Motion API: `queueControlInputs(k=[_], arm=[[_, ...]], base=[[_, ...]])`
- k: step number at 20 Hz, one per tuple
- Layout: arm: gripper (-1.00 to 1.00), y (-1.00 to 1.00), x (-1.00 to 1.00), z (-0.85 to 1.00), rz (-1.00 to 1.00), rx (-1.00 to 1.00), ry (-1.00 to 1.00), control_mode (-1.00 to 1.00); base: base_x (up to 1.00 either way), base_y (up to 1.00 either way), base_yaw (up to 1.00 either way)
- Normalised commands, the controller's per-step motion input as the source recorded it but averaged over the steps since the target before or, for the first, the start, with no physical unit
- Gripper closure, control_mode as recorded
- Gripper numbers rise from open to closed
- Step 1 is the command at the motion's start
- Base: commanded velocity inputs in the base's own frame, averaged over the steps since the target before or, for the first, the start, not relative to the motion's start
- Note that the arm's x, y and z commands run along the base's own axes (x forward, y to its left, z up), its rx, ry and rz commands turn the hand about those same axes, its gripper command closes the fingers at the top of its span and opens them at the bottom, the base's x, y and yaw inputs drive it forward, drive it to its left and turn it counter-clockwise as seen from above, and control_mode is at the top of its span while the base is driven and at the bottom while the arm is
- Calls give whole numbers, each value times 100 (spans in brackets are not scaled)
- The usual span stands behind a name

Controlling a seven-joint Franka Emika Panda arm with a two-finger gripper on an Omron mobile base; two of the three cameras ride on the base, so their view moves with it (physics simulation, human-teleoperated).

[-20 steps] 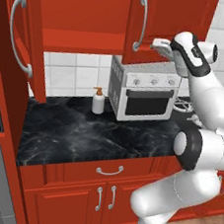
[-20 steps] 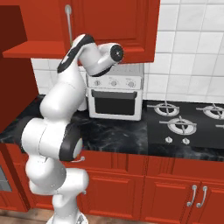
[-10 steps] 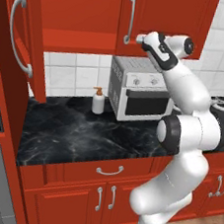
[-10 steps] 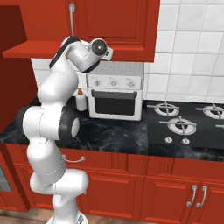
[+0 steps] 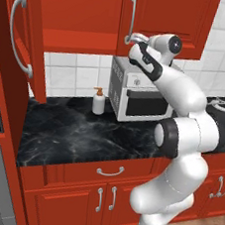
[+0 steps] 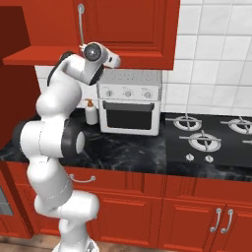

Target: Close all open cabinet doors.

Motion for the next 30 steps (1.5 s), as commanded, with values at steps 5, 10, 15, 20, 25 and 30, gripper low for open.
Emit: queueControlInputs(k=[5, 10, 15, 20, 25, 30], arm=[[-100, 42, -52, -4, 0, -4, 0, -100], [-100, 38, -79, 12, 0, -3, 3, -100], [-100, 40, -88, 4, 0, -2, 2, -100], [-100, 39, -98, 0, 0, -2, 2, -100], [-100, 41, -100, 0, 1, -4, 0, -100], [-100, 16, -48, -15, 0, -1, 5, -100]], base=[[0, 0, 0], [0, 0, 0], [0, 0, 0], [0, 0, 0], [0, 0, 0], [0, 0, 0]])
